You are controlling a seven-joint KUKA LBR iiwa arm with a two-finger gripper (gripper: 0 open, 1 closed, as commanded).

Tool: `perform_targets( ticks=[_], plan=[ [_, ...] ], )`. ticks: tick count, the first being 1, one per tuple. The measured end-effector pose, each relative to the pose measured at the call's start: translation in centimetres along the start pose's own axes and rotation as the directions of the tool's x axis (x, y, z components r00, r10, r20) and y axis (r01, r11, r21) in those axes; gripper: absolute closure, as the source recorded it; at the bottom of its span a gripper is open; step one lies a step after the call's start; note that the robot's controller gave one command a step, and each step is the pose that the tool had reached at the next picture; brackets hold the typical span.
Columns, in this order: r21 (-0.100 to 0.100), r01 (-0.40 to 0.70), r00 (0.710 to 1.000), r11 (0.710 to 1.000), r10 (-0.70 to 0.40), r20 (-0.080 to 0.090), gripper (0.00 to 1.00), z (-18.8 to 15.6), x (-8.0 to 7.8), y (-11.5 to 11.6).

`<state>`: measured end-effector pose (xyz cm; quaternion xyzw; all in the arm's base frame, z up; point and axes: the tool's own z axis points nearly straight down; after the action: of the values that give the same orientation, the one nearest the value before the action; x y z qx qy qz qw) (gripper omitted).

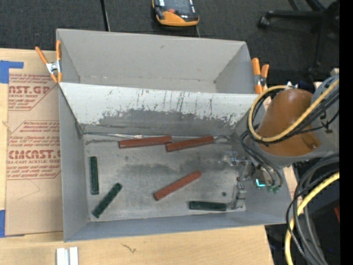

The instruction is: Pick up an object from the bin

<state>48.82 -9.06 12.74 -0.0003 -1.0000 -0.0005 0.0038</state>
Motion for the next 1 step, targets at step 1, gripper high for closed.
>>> perform_targets(
  ticks=[1],
  plan=[
    [0.001, 0.002, 1.000, 1.000, -0.002, 0.008, 0.00, -0.38, -0.21, 0.03]
  ],
)
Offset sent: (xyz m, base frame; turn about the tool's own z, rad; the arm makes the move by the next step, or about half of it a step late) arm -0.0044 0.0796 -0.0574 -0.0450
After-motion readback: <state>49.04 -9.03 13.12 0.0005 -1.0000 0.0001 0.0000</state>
